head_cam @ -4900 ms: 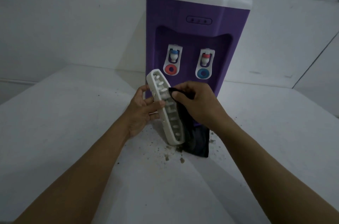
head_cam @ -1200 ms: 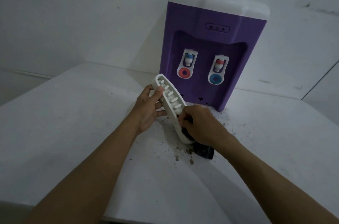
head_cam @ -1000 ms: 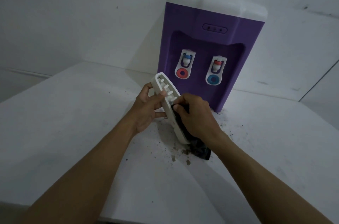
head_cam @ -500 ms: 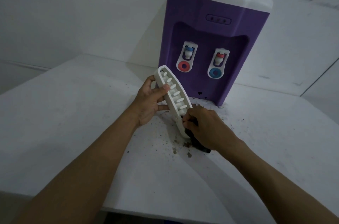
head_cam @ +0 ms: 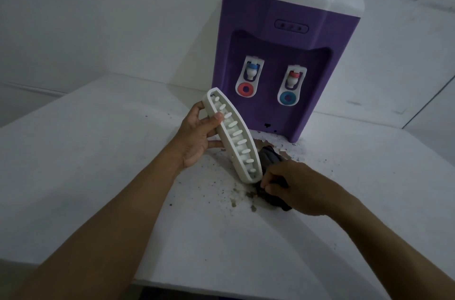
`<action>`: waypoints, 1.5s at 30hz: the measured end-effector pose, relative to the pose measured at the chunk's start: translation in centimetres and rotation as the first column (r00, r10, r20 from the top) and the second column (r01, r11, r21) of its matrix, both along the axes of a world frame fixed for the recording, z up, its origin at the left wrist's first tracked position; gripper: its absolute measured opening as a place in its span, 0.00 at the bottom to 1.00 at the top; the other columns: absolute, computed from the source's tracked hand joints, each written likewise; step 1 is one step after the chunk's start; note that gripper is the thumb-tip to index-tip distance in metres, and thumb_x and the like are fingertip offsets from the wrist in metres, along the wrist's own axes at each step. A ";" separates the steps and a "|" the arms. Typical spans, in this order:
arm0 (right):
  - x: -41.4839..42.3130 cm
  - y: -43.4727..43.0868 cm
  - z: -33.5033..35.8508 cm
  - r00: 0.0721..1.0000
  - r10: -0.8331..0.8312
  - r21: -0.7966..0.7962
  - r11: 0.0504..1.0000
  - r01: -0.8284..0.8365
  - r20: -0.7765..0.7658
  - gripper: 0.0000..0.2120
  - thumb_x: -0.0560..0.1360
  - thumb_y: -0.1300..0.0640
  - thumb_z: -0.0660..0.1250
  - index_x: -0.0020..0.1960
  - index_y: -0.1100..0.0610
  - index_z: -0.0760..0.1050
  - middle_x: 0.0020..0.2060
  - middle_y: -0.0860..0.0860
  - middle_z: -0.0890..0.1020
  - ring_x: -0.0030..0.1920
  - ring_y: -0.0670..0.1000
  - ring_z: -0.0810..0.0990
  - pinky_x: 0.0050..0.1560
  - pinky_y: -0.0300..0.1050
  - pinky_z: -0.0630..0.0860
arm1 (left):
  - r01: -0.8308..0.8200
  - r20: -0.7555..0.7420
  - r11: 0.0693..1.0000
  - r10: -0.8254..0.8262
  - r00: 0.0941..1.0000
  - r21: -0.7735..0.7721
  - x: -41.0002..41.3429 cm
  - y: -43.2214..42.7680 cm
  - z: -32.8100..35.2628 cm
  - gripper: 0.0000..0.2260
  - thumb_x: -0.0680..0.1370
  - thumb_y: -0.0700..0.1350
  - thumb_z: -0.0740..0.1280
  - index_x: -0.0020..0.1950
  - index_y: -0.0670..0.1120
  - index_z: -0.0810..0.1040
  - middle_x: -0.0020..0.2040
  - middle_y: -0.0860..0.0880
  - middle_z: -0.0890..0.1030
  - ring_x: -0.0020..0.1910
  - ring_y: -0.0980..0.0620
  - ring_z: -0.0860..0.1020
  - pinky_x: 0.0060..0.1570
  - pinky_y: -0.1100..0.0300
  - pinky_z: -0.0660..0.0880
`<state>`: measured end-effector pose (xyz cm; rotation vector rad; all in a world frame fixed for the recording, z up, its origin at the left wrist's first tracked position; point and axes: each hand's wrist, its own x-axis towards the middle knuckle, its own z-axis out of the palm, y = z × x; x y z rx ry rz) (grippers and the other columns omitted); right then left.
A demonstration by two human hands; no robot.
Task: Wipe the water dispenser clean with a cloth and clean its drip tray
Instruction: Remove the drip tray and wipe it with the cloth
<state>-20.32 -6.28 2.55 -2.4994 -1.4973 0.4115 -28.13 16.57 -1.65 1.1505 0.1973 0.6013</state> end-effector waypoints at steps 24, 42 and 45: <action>3.6 10.7 2.9 0.740 0.281 0.283 0.796 -0.535 0.611 0.04 0.76 0.62 0.66 0.50 0.58 0.77 0.48 0.54 0.78 0.47 0.52 0.74 0.45 0.48 0.75 | 0.170 0.012 0.979 -0.172 0.985 0.117 -0.1 -0.3 0.1 0.25 0.78 0.37 0.66 0.73 0.51 0.67 0.58 0.39 0.81 0.54 0.43 0.81 0.49 0.48 0.80; 4.3 9.3 3.8 0.672 0.326 0.051 0.878 -0.475 0.665 0.12 0.77 0.58 0.65 0.60 0.56 0.75 0.52 0.53 0.74 0.50 0.46 0.64 0.48 0.38 0.65 | 0.139 -0.014 0.985 -0.139 0.990 0.099 0.1 -1.1 0.4 0.21 0.75 0.33 0.68 0.67 0.45 0.74 0.57 0.38 0.82 0.53 0.43 0.82 0.50 0.49 0.81; 4.3 9.6 3.6 0.764 0.314 0.176 0.858 -0.483 0.564 0.09 0.78 0.63 0.63 0.55 0.59 0.79 0.49 0.55 0.75 0.49 0.49 0.69 0.45 0.33 0.62 | 0.142 -0.012 0.986 -0.142 0.990 0.088 0.0 -1.1 0.4 0.21 0.75 0.32 0.68 0.66 0.47 0.74 0.56 0.39 0.83 0.52 0.45 0.82 0.49 0.51 0.81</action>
